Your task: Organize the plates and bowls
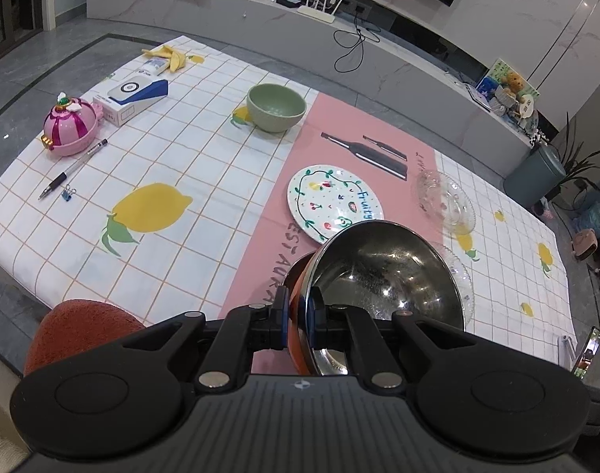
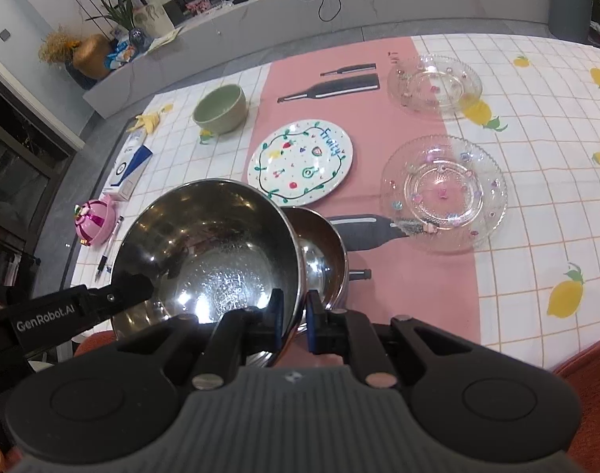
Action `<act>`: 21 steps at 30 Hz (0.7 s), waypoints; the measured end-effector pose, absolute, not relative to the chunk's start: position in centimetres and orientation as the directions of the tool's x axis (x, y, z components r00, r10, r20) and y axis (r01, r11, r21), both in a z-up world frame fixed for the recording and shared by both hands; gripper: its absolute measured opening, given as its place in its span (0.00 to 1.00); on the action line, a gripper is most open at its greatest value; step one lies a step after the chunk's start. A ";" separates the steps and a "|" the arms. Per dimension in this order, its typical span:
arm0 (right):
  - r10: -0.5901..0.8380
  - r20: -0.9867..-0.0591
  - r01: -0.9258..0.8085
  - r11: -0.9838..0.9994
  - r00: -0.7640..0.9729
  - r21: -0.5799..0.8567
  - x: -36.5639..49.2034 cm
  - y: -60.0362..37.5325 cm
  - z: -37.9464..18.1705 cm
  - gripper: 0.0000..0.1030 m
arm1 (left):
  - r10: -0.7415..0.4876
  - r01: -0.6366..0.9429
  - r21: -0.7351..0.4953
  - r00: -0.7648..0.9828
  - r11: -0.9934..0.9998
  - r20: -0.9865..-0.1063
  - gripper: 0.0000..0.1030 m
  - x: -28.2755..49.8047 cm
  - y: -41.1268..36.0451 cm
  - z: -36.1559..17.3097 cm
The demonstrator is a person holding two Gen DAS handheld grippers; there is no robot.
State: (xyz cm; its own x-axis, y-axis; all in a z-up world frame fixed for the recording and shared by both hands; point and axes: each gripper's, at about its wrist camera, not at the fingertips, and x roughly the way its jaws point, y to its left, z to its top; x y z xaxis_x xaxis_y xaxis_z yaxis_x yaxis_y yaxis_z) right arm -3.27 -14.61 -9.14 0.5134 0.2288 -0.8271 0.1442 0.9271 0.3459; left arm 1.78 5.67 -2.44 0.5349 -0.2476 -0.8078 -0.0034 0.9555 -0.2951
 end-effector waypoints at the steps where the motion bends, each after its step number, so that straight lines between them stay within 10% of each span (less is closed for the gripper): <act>1: 0.228 -0.829 0.146 0.927 0.511 0.345 -3.1 -14.6 -9.3 0.09 | -0.248 -0.006 -0.296 0.533 0.955 -0.809 0.09 1.9 5.7 -2.5; 21: 0.212 -0.877 0.161 0.938 0.431 0.306 1.2 -13.8 -13.1 0.10 | -0.226 -0.028 -0.270 0.467 0.962 -0.855 0.09 5.6 5.8 -6.3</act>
State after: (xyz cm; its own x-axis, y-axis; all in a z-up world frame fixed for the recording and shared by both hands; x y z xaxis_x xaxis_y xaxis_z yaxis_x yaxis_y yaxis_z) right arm 1.22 -13.76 -13.11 0.4311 0.2117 -0.8771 0.1612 0.9384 0.3057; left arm 5.63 5.81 -6.31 0.4667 -0.2263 -0.8549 -0.0280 0.9624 -0.2701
